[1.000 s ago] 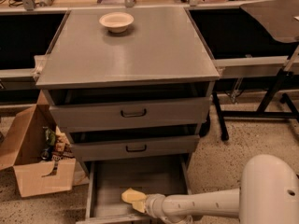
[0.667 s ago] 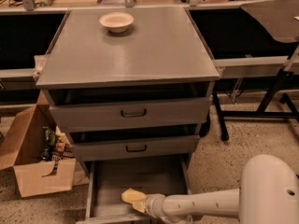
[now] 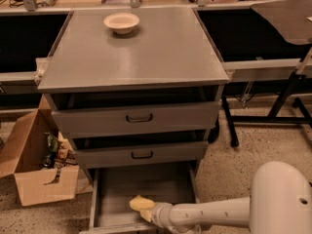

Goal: Place sponge into bottom drawer

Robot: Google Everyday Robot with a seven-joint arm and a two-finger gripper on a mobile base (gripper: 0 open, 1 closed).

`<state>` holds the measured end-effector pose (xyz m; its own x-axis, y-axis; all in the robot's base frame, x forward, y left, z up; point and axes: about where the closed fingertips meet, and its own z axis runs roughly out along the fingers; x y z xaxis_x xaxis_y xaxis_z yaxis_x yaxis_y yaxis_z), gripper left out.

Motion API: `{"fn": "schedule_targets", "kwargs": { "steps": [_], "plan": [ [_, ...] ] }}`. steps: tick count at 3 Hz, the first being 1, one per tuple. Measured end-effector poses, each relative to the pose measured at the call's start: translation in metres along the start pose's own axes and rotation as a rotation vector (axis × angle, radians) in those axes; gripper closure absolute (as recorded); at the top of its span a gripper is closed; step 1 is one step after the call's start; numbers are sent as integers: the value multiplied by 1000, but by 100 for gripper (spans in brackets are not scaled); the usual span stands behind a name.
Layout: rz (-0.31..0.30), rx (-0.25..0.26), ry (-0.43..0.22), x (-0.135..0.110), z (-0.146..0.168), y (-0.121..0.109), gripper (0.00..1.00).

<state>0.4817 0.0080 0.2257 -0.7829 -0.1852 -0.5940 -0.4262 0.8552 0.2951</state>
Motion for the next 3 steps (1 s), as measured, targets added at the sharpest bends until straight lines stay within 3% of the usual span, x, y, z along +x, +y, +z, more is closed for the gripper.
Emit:
{"fn": "schedule_targets", "kwargs": {
  "steps": [1, 3],
  "plan": [
    [0, 0, 0, 0, 0, 0, 6],
    [0, 0, 0, 0, 0, 0, 0]
  ]
}}
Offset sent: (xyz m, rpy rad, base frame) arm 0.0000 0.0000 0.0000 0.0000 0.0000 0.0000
